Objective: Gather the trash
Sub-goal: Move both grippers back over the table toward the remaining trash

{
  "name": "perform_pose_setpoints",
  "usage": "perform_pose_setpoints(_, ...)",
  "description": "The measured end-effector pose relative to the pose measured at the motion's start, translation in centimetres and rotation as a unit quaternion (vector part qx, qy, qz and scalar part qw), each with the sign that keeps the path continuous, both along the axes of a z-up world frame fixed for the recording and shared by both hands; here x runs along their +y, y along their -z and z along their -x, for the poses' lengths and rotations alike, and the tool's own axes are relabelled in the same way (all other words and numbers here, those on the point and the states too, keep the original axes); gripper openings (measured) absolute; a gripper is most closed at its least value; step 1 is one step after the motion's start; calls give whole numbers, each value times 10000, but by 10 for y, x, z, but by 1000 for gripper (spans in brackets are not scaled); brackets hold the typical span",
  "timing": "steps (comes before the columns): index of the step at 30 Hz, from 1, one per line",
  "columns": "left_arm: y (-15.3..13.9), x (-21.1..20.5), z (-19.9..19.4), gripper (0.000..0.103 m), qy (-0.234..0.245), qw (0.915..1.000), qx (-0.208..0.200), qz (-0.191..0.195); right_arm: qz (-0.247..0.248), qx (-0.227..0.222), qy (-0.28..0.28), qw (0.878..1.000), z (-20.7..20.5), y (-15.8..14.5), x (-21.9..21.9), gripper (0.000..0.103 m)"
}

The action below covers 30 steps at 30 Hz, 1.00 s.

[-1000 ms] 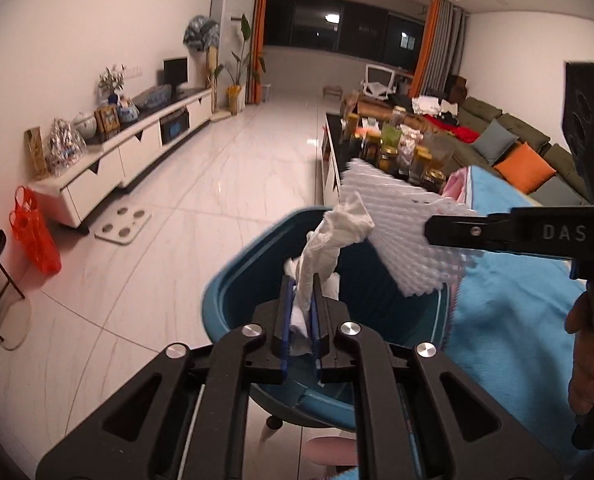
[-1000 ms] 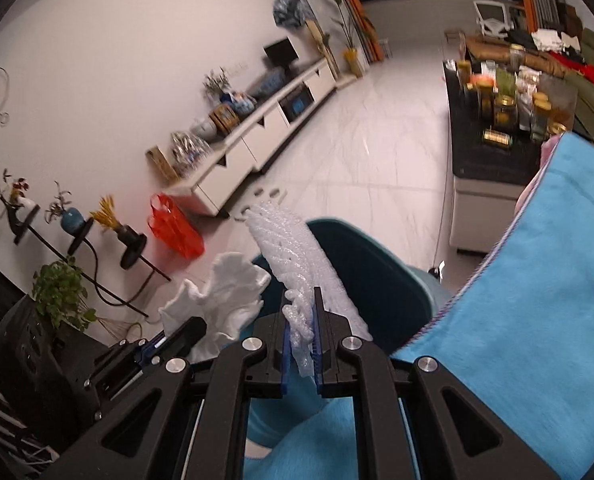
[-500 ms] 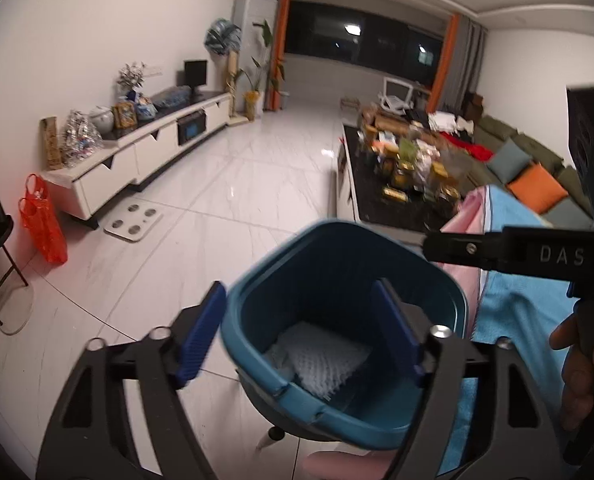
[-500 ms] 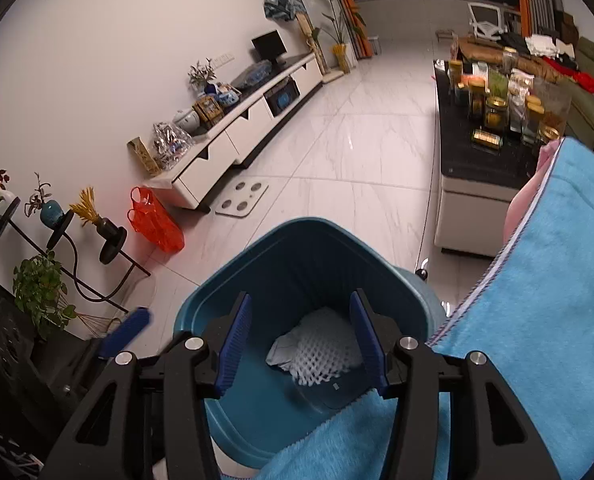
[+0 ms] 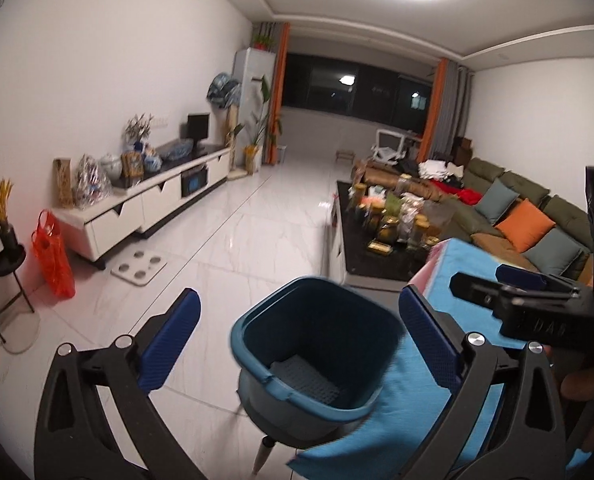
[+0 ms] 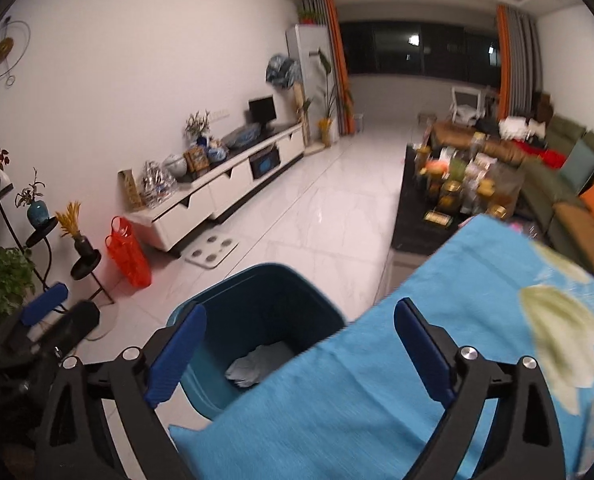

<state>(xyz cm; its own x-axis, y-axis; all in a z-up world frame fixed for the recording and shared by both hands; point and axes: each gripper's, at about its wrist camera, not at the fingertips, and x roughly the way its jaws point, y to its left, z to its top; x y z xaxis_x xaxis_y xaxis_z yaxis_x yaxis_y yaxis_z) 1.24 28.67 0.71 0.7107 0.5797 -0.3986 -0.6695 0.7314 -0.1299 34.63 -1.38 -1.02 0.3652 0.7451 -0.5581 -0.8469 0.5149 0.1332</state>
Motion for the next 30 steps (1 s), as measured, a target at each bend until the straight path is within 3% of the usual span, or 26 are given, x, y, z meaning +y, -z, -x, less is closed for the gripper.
perform_pose_setpoints(6, -27, -62, 4, 97, 257, 9984, -239, -438, -256, -598, 402, 9971, 14, -16, -57, 96)
perform_pose_setpoints(12, -42, -119, 12, 97, 562, 9954, -529, -573, -513, -1097, 993, 9877, 29, -29, -131, 96)
perform_pose_setpoints(21, -40, -182, -2, 97, 1345, 9881, -603, -437, -672, -1539, 2144, 9622, 48, -33, -245, 96)
perform_pose_setpoints(30, -37, -252, -20, 97, 2255, 9706, -607, -582, -571, -1803, 3106, 9315, 74, -26, -327, 96)
